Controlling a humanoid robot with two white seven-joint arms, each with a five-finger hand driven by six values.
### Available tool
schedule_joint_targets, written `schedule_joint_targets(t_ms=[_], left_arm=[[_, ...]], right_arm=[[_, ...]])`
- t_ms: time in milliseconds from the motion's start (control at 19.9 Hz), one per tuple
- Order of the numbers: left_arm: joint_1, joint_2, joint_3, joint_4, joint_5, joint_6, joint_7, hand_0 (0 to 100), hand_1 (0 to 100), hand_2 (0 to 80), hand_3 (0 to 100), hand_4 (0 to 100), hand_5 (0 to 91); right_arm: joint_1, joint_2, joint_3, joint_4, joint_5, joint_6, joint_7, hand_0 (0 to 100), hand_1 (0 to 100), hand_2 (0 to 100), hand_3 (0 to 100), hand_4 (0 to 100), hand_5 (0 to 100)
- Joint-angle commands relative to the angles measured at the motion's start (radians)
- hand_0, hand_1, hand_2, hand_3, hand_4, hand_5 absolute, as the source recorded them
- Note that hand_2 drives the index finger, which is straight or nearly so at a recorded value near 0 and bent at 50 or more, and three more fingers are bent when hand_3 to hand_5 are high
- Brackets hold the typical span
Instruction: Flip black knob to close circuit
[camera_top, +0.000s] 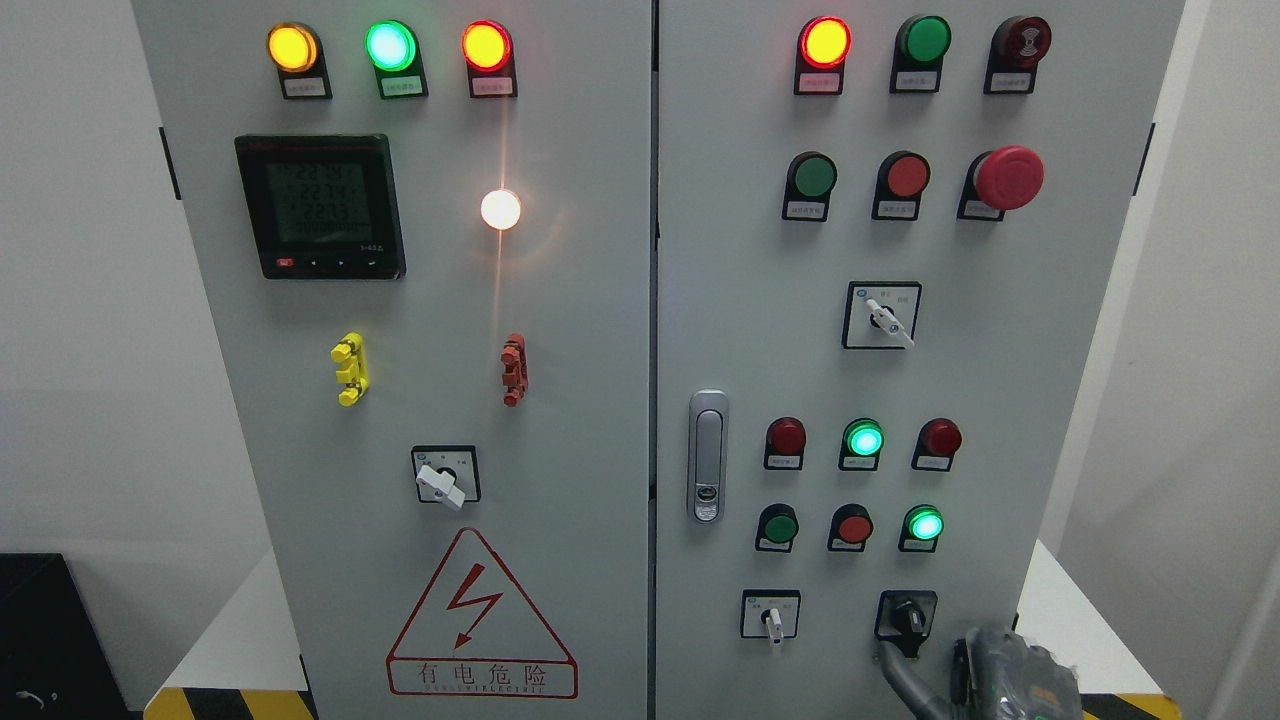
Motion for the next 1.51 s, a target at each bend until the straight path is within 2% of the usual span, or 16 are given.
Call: schedule_joint_targets(t_ms=[0, 653, 1305, 1456], left_arm=[[0.0, 0.0, -0.001, -0.001, 0.0, -0.001, 0.0, 12, 56, 0.0, 0, 0, 0.0], [0.0, 0.0, -0.001, 0.001, 0.0, -0.001, 0.0, 12, 56, 0.0, 0, 0, 0.0], [0.0, 0.0, -0.001, -0.001, 0.001, -0.001, 0.002, 12, 56, 0.0, 0, 0, 0.0], [0.0, 0.0, 0.001, -0.001, 0.0, -0.001, 0.0, 12, 56, 0.0, 0, 0, 0.0]], right_arm=[[-0.006, -0.034, -0.022, 0.024, -0.005, 0.003, -0.007, 0, 0, 90, 100, 97, 97], [-0.014, -0.034, -0.058, 0.028, -0.014, 0.003, -0.008, 0, 0, 89, 100, 96, 96], [-0.023, -0.036, -0.058, -0.001, -0.057, 0.003, -0.011, 0, 0, 89, 100, 96, 96], [-0.023, -0.034, -0.058, -0.001, -0.057, 0.003, -0.023, 0, 0, 89, 100, 96, 96]])
